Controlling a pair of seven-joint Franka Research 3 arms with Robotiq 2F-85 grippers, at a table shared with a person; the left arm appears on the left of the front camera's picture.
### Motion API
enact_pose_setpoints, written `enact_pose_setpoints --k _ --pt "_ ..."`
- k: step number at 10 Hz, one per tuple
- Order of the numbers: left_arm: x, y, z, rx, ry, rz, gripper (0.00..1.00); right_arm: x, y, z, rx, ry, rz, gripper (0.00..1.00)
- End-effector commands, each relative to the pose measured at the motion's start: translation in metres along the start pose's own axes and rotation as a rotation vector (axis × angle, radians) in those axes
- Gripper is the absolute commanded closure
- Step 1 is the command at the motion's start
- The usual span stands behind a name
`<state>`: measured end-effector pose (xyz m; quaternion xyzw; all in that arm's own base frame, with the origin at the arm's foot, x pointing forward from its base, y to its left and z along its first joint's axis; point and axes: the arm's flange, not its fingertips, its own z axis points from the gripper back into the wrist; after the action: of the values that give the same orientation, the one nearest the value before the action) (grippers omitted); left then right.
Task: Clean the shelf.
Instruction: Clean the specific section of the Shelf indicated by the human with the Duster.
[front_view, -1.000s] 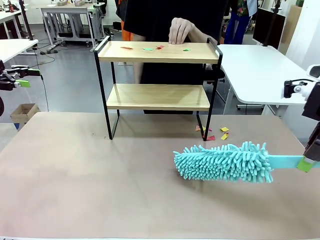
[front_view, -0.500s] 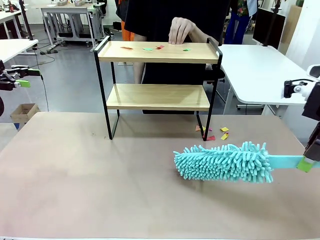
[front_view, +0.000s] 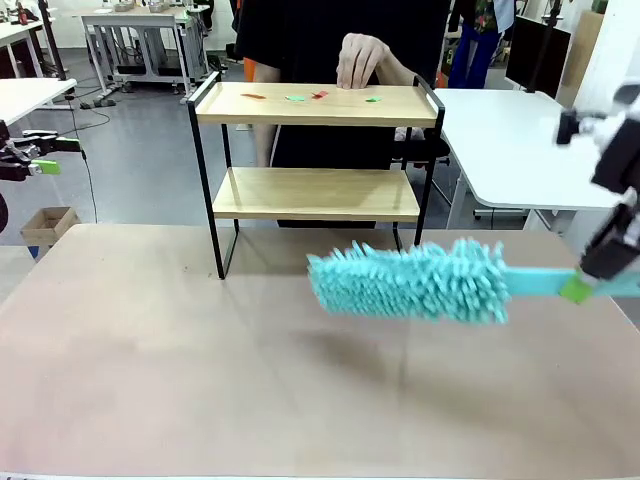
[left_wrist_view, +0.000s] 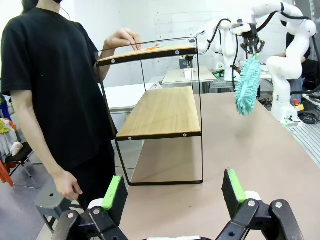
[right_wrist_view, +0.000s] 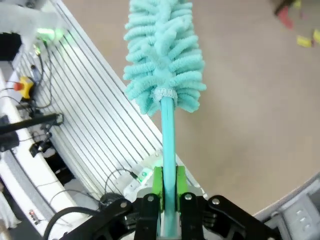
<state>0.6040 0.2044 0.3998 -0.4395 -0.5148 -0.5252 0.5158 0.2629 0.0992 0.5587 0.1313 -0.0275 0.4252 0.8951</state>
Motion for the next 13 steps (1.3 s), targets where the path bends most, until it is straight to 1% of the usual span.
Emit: enact_pose_setpoints --k 1,2,3,5,7,8,10,11,13 --pt "0.002 -0.001 -0.001 -0.003 -0.003 -0.015 0.00 0.033 0.016 0.031 0.025 -0.108 0.094 0.87" --pt "0.002 -0.001 -0.001 -0.003 -0.003 -0.015 0.00 0.047 0.032 0.048 0.038 -0.152 0.154 0.87" --pt "0.002 -0.001 -0.001 -0.003 -0.003 -0.015 0.00 0.060 0.045 0.064 0.054 -0.210 0.164 0.87" --pt "0.002 -0.001 -0.001 -0.003 -0.003 -0.015 0.00 0.087 0.074 0.089 0.093 -0.361 0.106 0.87" --pt "0.002 -0.001 -0.001 -0.003 -0.003 -0.015 0.00 0.129 0.092 0.106 0.121 -0.482 -0.028 0.87" --pt "0.002 -0.001 -0.001 -0.003 -0.003 -0.015 0.00 0.149 0.100 0.111 0.133 -0.520 -0.091 0.87" --pt "0.002 -0.001 -0.001 -0.003 -0.003 -0.015 0.00 0.193 0.109 0.120 0.148 -0.581 -0.253 0.87" --pt "0.002 -0.001 -0.001 -0.003 -0.003 -0.015 0.00 0.218 0.112 0.124 0.126 -0.598 -0.337 0.87" --pt "0.002 -0.001 -0.001 -0.003 -0.003 -0.015 0.00 0.252 0.117 0.128 0.066 -0.625 -0.455 0.87"
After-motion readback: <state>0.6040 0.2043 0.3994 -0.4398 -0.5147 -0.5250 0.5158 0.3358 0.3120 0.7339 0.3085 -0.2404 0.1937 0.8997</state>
